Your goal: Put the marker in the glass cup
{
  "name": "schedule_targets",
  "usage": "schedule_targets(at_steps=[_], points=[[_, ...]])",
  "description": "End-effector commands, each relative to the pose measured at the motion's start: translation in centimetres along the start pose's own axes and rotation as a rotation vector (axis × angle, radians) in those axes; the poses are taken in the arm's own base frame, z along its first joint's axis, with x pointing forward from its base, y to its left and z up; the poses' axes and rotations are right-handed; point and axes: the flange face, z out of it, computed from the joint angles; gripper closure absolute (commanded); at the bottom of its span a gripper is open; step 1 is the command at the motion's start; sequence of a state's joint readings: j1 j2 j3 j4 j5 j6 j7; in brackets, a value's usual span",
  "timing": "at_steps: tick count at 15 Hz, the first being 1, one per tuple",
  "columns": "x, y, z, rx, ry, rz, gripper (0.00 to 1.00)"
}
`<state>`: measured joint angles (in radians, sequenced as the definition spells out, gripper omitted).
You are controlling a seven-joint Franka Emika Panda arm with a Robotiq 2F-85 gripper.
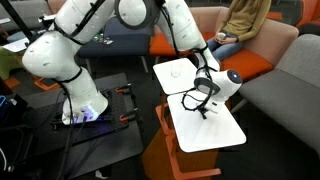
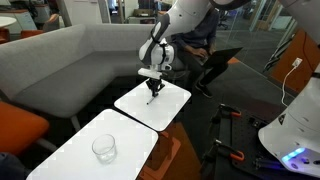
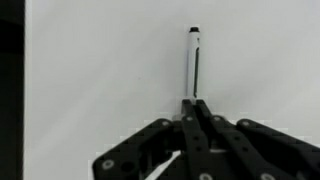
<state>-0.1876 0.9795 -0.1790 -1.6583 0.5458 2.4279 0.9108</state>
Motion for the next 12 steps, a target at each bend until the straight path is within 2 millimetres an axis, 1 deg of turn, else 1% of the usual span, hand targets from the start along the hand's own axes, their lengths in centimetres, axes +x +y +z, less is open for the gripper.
schedule_targets(at_steps=[1,3,4,5,6,7,8,10,11,12], points=[[-0.09,-0.19,0.98,-0.041,-0.001,0.02,0.61],[-0.08,-0.2,1.47,-0.047,-0.001,0.019,0.46],[-0.08,-0.16,1.64,-0.051,-0.005,0.019,0.42],[-0.07,-0.12,1.85,-0.054,-0.006,0.021,0.45],[-0.04,-0.14,1.97,-0.054,-0.005,0.019,0.74],[-0.02,-0.26,1.91,-0.051,-0.004,0.019,0.7],[-0.01,-0.28,1.77,-0.047,-0.005,0.019,0.72],[0.11,-0.35,1.34,-0.045,-0.007,0.021,0.85],[0.17,-0.42,1.23,-0.041,-0.004,0.022,0.95],[0.2,-0.52,1.11,-0.037,-0.003,0.024,1.0]])
